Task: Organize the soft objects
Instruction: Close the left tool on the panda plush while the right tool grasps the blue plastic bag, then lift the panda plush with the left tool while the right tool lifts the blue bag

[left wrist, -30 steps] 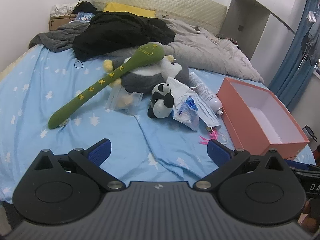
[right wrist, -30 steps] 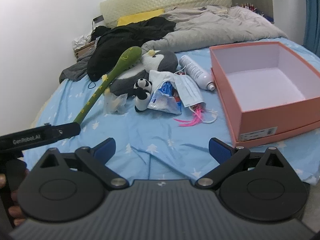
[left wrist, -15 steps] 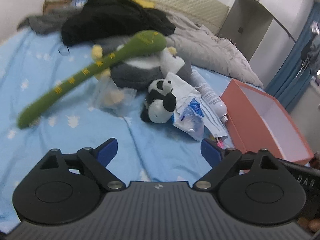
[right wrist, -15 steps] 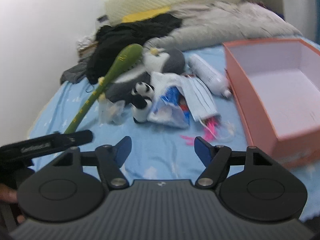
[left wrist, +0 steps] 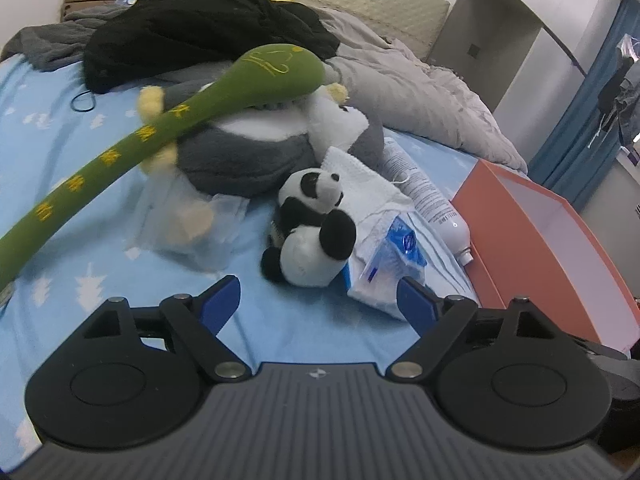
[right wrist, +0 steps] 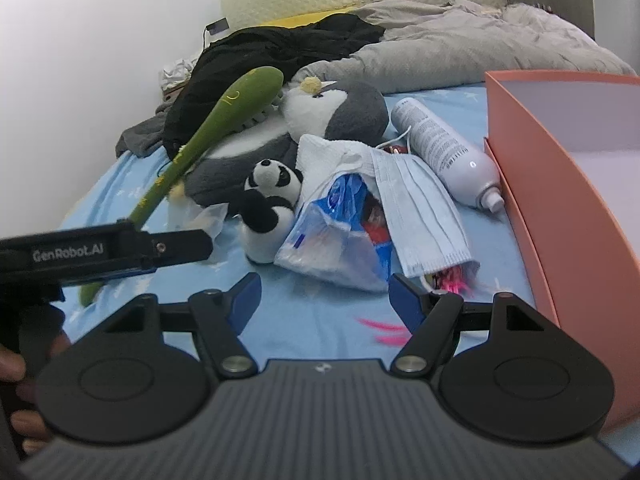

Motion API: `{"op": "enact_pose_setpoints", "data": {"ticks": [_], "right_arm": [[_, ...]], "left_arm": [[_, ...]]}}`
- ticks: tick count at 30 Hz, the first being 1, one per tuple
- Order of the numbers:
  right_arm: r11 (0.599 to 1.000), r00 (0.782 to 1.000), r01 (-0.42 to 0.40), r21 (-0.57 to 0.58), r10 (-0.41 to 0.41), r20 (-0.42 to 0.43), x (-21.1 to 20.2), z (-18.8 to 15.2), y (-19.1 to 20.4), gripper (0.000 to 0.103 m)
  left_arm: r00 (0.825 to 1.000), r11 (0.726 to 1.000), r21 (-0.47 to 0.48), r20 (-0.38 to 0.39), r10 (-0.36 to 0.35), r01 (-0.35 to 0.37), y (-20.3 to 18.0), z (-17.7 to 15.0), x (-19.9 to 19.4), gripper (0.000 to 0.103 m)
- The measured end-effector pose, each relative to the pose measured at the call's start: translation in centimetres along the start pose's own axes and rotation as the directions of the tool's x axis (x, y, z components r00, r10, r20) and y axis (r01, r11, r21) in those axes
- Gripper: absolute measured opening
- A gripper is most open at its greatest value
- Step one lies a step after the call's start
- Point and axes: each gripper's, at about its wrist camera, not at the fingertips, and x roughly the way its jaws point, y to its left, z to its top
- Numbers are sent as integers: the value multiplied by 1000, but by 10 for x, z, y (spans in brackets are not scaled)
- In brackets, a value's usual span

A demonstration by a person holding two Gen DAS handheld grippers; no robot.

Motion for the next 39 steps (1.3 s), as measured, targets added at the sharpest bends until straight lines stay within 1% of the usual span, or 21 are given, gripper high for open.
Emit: {"op": "enact_pose_setpoints", "data": {"ticks": [3, 8, 9, 10, 12, 14, 16, 17, 18, 19, 20, 21, 23, 25, 26, 28, 29, 32, 39], "right_arm": [[1000, 1000, -10, -8, 10, 1, 13, 6, -2, 73], [999, 1000, 0, -36, 0, 9, 35, 13, -4, 73], [999, 1000, 1, -41, -1, 9, 40, 15, -4, 73], [999, 1000, 1, -46, 0, 12, 43, 16, -4, 73], [998, 1000, 1, -58, 0, 17, 51, 18, -3, 72], [998, 1000, 11, -62, -11, 13, 60, 20, -3, 72], [998, 1000, 10, -58, -10, -12, 68, 21, -4, 71], [998, 1000, 2, -55, -3, -19, 72, 21, -4, 69], [999, 1000, -3, -54, 1, -30, 76, 22, -4, 67], [999, 999, -6, -53, 4, -40, 78, 22, -3, 62], [999, 999, -12, -50, 9, -49, 80, 22, -3, 54], [999, 998, -10, -48, 8, -56, 82, 22, -3, 49], [999, 998, 1, -45, -4, -64, 83, 22, -4, 32], [999, 998, -5, -34, 3, -70, 81, 22, -5, 27], [1000, 997, -10, -24, 8, -71, 78, 23, -6, 25], [1000, 997, -14, -19, 13, -74, 74, 24, -5, 23], [1000, 997, -14, -20, 12, -72, 70, 25, -4, 23], [999, 998, -19, -35, 17, -58, 57, 29, 2, 22], [998, 998, -3, -57, -1, -63, 24, 27, 12, 19]], "left_arm": [[1000, 1000, 2, 2, -15, 15, -1, 6, 12, 83], [999, 999, 1, -2, -48, 48, 2, 18, 36, 80], [999, 999, -1, -4, -54, 54, 3, 20, 41, 76], [998, 998, -4, -9, -63, 63, 4, 22, 46, 73], [995, 995, -12, -21, -96, 96, 7, 24, 57, 73], [996, 996, -24, -36, -86, 85, 9, 25, 67, 70], [995, 996, -29, -52, -84, 83, 11, 24, 75, 69], [995, 996, -33, -59, -83, 81, 12, 24, 79, 67], [994, 996, -33, -63, -84, 82, 12, 24, 82, 59], [994, 996, -29, -64, -86, 84, 12, 23, 83, 57], [995, 996, -22, -59, -85, 83, 11, 22, 85, 56], [995, 996, -18, -54, -84, 83, 11, 22, 84, 53], [996, 997, -5, -43, -81, 81, 10, 21, 82, 50], [997, 997, -8, -32, -77, 77, 10, 21, 78, 46], [997, 997, -13, -30, -77, 77, 11, 21, 76, 45], [997, 997, -20, -22, -71, 71, 12, 21, 70, 38], [998, 998, -20, -19, -67, 67, 12, 20, 68, 36], [998, 998, -23, -15, -59, 59, 12, 20, 57, 27], [998, 998, -39, -16, -57, 56, 10, 8, 29, 23]]}}
